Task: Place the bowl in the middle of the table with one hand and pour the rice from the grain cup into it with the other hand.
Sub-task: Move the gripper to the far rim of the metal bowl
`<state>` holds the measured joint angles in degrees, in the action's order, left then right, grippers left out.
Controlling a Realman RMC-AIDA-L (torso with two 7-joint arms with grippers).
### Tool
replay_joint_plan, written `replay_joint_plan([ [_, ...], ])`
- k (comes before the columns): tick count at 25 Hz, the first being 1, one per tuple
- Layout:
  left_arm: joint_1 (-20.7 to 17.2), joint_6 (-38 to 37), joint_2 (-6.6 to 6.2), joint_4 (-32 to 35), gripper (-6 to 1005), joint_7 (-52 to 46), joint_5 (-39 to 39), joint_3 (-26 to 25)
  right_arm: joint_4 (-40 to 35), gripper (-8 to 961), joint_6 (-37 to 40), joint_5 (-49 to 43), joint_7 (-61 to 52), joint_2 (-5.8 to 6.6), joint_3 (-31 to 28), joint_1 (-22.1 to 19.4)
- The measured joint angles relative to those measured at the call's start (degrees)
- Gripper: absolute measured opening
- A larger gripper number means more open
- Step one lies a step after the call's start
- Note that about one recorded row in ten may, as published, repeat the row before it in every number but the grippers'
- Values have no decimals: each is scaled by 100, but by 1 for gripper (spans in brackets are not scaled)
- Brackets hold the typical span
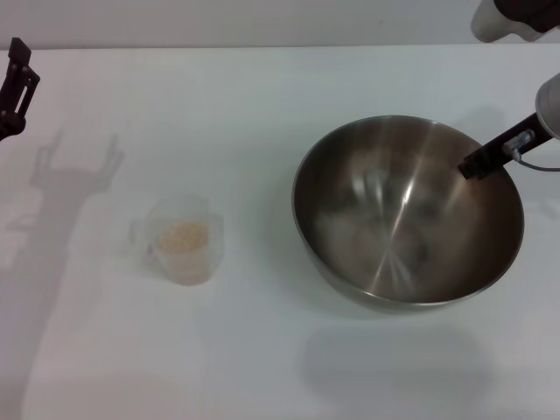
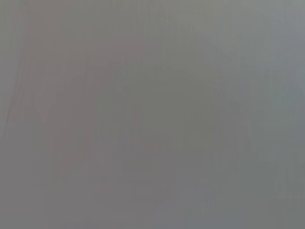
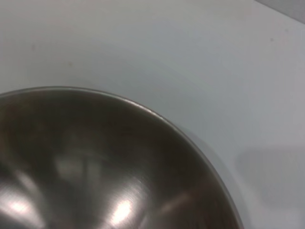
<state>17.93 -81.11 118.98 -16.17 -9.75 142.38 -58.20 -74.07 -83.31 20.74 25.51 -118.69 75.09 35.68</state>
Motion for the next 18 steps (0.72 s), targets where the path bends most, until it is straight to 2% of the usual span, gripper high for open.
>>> replay_joint_plan([
  [9,13,-1,3,-9,808,0,0,3,-221,115,-1,6,149,-12,-401,-30],
  [18,19,-40,2,-11,807,0,0,16,-935,48,111,223,231,-21,-551,-161],
])
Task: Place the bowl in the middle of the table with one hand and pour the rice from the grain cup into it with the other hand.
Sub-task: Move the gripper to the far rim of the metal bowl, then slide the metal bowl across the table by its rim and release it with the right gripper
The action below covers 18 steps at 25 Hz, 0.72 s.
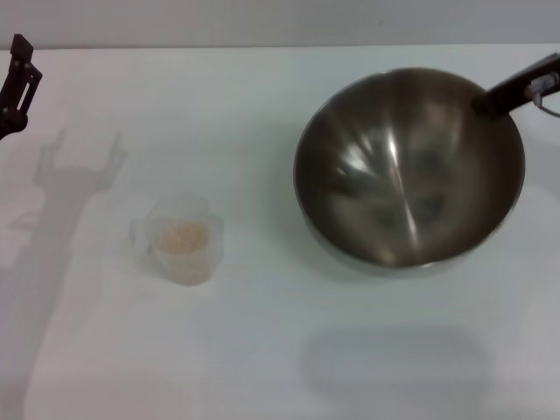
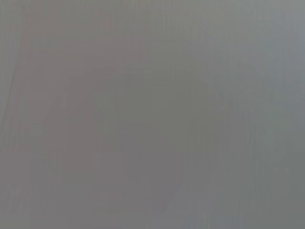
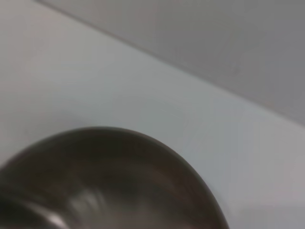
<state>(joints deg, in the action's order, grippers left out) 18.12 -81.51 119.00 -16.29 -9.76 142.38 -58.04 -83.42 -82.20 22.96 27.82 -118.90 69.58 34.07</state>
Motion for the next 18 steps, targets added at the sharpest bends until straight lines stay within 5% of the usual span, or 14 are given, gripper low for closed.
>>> replay_joint_plan([
  [18,-9,-24,0,-7,803,0,0,13,-178,27,167,1502,352,-10,130,-63],
])
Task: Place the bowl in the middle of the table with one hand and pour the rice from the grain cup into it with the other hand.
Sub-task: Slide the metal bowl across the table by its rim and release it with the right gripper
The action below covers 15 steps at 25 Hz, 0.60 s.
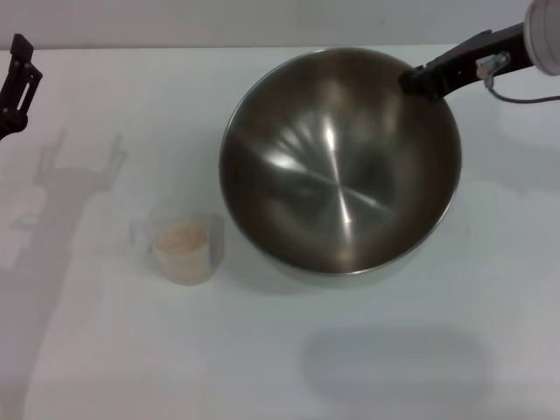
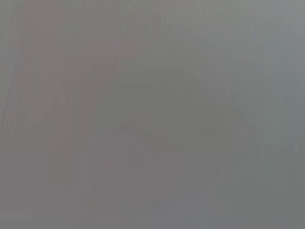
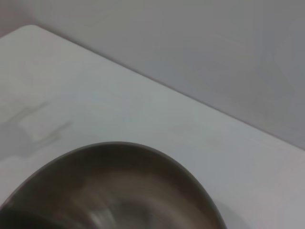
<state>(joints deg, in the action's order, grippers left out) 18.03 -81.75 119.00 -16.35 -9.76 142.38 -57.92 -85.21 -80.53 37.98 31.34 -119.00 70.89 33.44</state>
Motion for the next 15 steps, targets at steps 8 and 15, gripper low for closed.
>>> replay_joint_plan([
  [8,6,0,-7,0,801,0,0,0,566,53,123,121,72,0,204,57],
  [15,10,15,-9,0,799,4,0,-7,1135,75,332,122,114,3,212,138],
])
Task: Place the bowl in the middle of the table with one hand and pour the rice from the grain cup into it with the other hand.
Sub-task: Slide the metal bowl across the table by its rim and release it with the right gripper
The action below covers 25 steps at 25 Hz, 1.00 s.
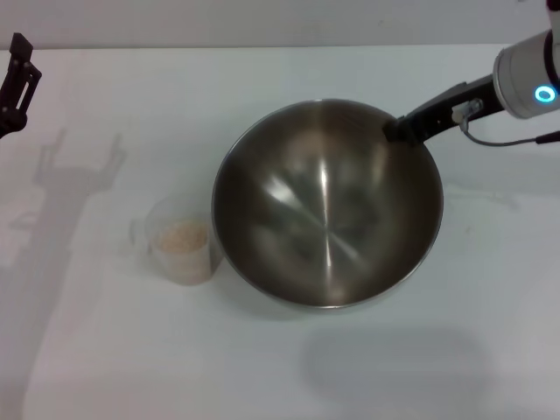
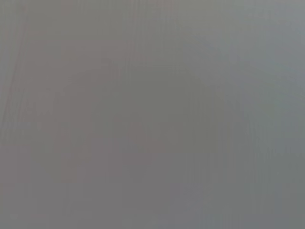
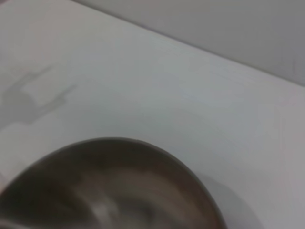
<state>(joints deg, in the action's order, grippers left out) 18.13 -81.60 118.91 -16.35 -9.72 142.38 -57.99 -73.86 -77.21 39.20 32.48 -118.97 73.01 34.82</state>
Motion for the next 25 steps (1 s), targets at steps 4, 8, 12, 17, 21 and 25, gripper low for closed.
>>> replay_joint_plan([
  [4,10,10,0,0,799,3,0,-10,277,87,58,-73,20,11,-5,104],
  [8,15,10,0,0,798,4,0,-14,378,100,59,-231,-2,10,5,171],
  [12,31,24,0,1,797,5,0,-19,554,113,91,-405,-12,5,11,264],
  [17,50,24,0,21,796,4,0,-21,545,129,152,-419,19,9,15,300],
  [21,50,23,0,36,795,4,0,-29,173,230,176,-422,22,-3,45,256],
  [25,47,6,-4,53,794,3,0,-36,-266,382,239,-422,13,-1,79,277],
])
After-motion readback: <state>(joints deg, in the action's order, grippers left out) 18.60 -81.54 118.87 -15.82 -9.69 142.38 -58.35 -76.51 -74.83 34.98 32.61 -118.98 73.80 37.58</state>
